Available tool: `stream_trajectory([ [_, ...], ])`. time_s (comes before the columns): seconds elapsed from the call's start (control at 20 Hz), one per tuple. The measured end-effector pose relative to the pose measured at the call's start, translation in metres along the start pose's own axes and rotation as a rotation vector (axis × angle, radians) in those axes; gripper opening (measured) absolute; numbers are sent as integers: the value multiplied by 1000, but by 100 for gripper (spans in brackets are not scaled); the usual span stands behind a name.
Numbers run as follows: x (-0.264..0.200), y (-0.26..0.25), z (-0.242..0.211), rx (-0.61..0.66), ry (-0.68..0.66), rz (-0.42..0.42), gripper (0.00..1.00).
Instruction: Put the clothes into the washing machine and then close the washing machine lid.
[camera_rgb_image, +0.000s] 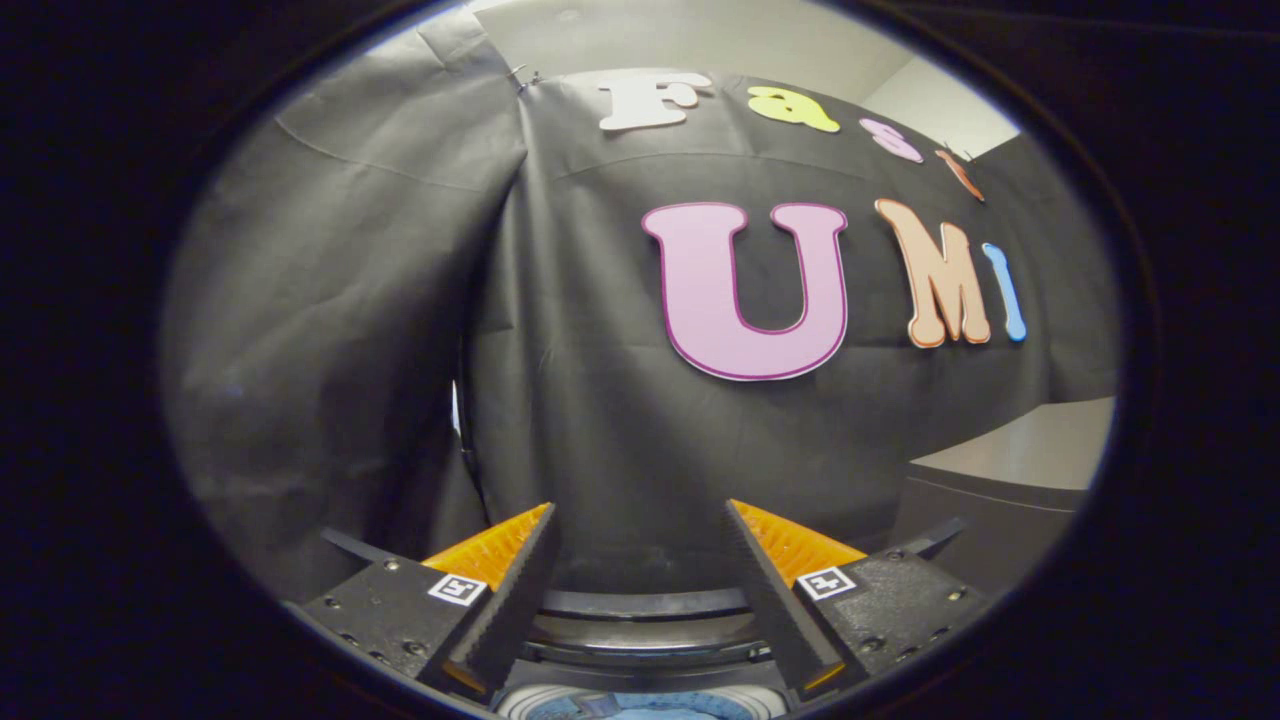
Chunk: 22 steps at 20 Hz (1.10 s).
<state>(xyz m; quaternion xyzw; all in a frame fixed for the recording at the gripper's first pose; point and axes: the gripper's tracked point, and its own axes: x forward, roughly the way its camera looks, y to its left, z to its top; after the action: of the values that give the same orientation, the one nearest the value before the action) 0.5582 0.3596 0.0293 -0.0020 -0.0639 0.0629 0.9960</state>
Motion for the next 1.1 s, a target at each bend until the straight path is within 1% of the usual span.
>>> stream_trajectory([
  [0.35, -1, 0, -1, 0, 2, 6, 97],
  [0.75, 3, 3, 0, 3, 7, 77, 98],
  [1.0, 2, 4, -5, 5, 37, 103, 98],
  [1.1, -2, 1, -8, -31, 48, 93, 98],
])
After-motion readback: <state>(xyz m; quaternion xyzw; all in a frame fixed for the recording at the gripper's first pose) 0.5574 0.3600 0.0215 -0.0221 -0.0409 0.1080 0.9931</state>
